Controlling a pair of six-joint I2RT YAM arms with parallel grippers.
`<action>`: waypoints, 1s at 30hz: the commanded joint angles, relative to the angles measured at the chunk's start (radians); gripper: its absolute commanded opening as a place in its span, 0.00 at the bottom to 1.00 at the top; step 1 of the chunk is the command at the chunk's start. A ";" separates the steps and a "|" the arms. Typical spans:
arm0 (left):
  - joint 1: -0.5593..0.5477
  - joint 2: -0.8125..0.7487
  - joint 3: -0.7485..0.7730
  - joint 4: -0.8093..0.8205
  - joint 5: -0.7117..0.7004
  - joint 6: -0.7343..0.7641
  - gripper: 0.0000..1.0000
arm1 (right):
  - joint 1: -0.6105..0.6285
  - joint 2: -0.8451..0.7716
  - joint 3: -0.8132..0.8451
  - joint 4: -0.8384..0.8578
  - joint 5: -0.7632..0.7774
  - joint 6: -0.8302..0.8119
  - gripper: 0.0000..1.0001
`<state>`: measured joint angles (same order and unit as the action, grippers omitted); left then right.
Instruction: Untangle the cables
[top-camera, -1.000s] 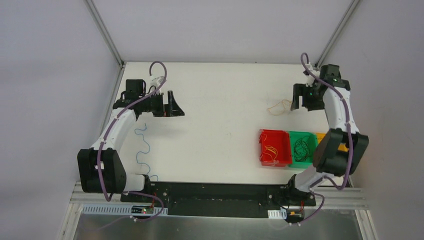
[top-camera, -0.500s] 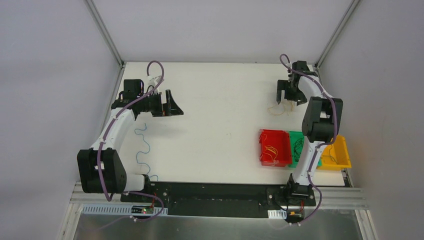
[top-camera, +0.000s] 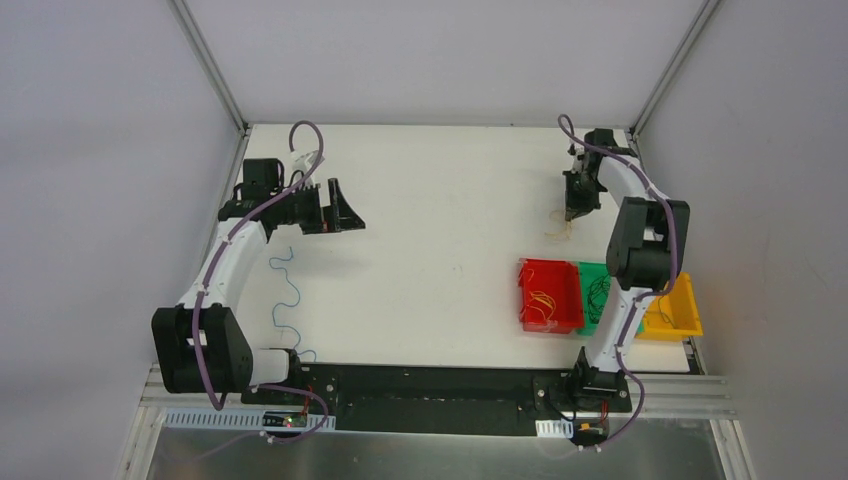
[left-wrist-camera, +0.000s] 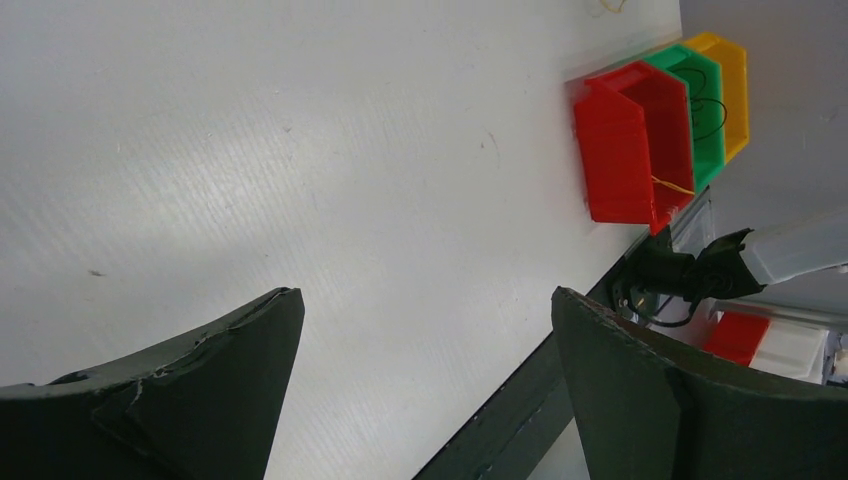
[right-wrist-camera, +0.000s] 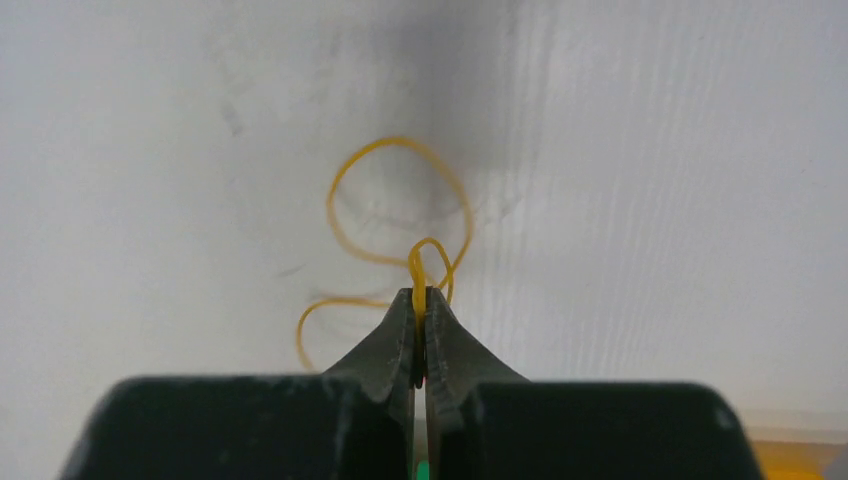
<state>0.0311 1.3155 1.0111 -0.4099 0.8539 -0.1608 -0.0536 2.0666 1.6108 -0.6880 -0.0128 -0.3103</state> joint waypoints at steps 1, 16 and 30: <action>0.046 -0.060 0.042 -0.046 0.010 -0.020 0.99 | 0.012 -0.292 -0.017 -0.100 -0.230 -0.061 0.00; 0.166 -0.125 0.104 -0.216 -0.105 0.005 0.99 | 0.109 -0.855 -0.339 -0.426 -0.413 -0.300 0.00; 0.256 -0.162 0.118 -0.331 -0.110 0.060 0.99 | 0.114 -0.989 -0.452 -0.370 -0.204 -0.308 0.00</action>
<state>0.2756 1.1881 1.1049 -0.7006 0.7479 -0.1352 0.0700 1.1400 1.1084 -1.0626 -0.2916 -0.6003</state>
